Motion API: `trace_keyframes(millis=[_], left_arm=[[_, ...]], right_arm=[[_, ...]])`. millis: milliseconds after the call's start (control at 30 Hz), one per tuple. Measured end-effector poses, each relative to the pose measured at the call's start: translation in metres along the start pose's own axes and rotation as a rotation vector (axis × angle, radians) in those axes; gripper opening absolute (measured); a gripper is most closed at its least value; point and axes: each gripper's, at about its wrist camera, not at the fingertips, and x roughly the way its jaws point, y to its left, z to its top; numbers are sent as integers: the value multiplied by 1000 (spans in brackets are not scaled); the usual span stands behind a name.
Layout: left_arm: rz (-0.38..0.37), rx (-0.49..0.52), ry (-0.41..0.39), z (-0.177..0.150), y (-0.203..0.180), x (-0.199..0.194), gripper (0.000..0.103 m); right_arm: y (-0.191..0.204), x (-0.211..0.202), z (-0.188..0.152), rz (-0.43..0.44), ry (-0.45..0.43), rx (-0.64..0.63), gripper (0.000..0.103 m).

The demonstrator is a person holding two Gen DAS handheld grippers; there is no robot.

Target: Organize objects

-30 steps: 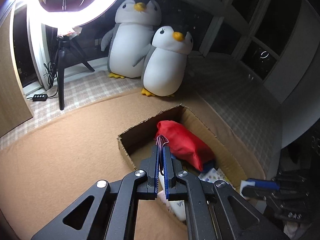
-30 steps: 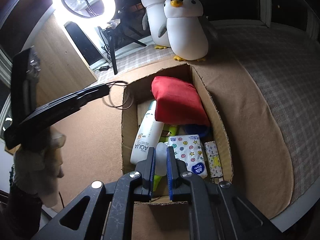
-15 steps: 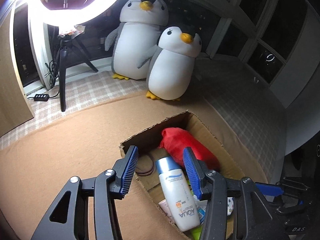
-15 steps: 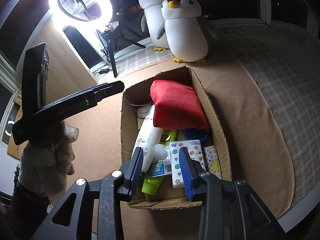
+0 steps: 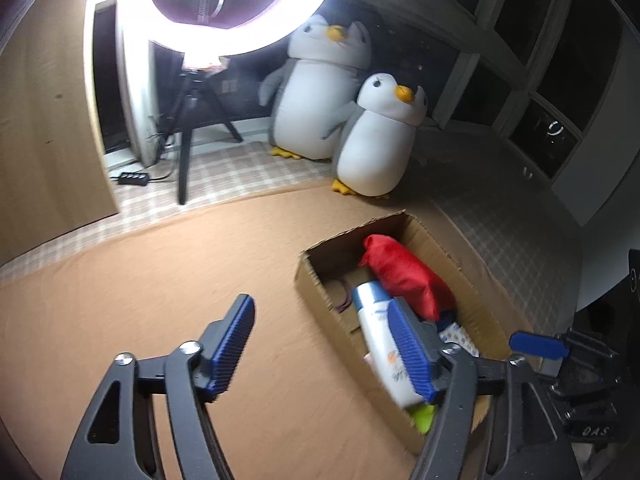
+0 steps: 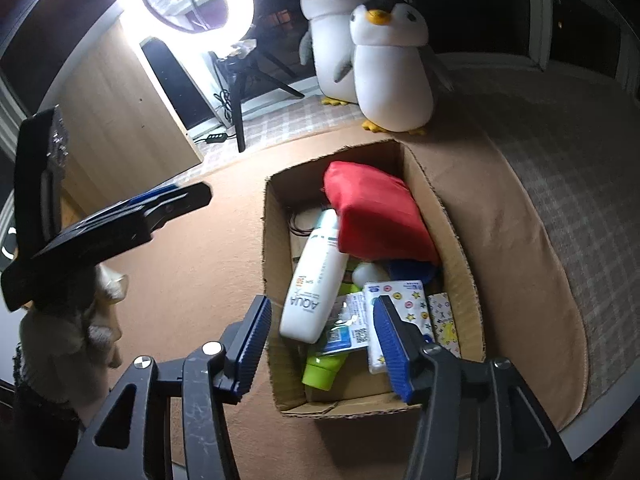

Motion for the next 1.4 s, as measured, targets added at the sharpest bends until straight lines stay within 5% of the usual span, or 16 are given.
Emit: trace_keyframes(millis=[233, 667, 1400], left_arm=[[61, -26, -55, -35, 21, -57, 89], [220, -70, -81, -103, 68, -142, 96], [346, -223, -63, -176, 126, -197, 103]], right_arm=[[31, -6, -8, -32, -44, -34, 59], [101, 2, -28, -25, -48, -94, 62], [189, 15, -62, -29, -64, -216, 67]])
